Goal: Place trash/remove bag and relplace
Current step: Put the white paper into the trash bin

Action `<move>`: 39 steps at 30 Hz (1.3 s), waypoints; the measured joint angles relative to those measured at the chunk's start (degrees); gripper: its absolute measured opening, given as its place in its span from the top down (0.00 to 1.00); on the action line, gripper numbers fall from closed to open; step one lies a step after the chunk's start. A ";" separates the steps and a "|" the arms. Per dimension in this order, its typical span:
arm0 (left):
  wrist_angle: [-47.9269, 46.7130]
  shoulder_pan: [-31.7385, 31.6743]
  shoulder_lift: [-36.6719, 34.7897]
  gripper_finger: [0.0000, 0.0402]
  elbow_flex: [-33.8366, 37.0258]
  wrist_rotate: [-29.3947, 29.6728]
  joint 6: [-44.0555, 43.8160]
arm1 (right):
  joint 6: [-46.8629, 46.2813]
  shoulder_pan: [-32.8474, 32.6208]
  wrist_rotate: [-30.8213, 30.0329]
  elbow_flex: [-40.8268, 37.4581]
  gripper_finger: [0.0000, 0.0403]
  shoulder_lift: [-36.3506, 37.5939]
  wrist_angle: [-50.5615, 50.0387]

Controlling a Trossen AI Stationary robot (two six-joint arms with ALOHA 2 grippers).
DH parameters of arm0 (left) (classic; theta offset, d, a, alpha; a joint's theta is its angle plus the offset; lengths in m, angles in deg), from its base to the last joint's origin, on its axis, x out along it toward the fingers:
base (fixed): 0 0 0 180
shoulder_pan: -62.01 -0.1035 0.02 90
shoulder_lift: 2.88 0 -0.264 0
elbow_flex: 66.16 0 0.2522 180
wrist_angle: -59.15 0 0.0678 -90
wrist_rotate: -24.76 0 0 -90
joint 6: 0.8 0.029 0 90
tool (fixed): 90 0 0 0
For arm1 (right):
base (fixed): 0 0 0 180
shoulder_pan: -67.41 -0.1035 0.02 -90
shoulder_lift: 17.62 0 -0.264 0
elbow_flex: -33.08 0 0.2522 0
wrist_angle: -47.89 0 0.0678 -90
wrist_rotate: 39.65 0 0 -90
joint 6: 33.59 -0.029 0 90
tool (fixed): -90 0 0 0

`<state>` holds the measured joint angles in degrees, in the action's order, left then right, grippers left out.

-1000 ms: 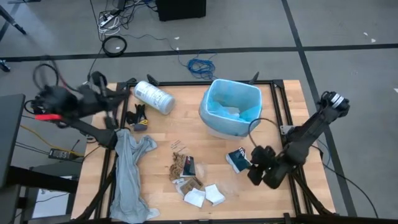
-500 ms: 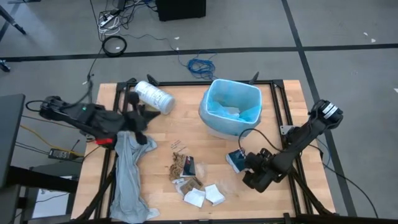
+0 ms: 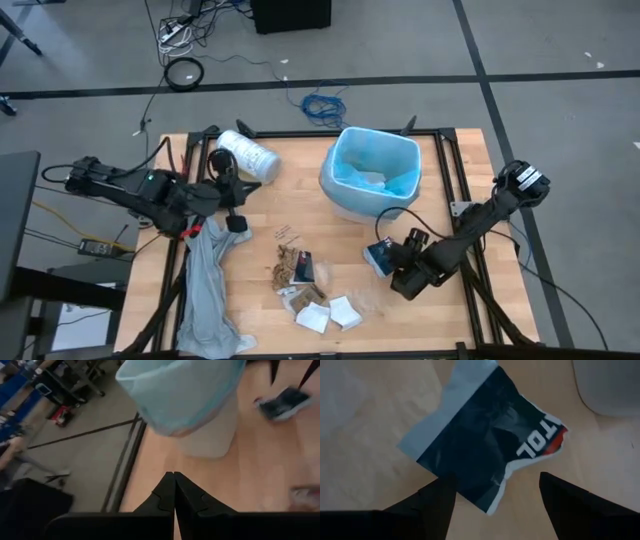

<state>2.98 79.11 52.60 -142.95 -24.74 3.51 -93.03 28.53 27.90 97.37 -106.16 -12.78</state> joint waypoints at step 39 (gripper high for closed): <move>64.16 -3.93 -18.03 0.98 45.38 -9.02 -25.73 | 11.33 0.40 2.27 -4.04 0.39 -0.37 8.55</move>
<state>67.14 75.18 34.57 -97.57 -33.76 -22.22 -81.71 28.93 30.17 93.32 -106.53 -4.22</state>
